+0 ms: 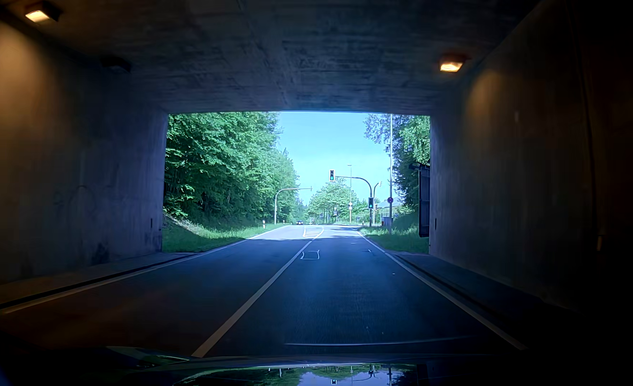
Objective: Follow the waypoints while adhering to traffic rules and regulations
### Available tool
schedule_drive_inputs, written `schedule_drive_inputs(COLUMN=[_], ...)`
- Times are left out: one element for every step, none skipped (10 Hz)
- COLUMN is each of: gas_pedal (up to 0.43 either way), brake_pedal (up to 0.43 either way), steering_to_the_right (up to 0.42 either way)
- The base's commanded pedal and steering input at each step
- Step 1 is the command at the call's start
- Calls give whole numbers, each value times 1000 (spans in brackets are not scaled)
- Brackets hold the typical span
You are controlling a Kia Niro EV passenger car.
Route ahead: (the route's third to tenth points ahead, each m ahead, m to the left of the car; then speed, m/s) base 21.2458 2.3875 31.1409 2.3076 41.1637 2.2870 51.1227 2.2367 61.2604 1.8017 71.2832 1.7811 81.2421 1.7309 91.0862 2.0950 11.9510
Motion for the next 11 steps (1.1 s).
schedule_drive_inputs(gas_pedal=[79, 79, 67, 67, 67, 67, 67, 67, 67, 67, 67], brake_pedal=[0, 0, 0, 0, 0, 0, 0, 0, 0, 0, 0], steering_to_the_right=[-1, -1, -1, -1, -2, -2, -2, -2, -2, -2, -2])
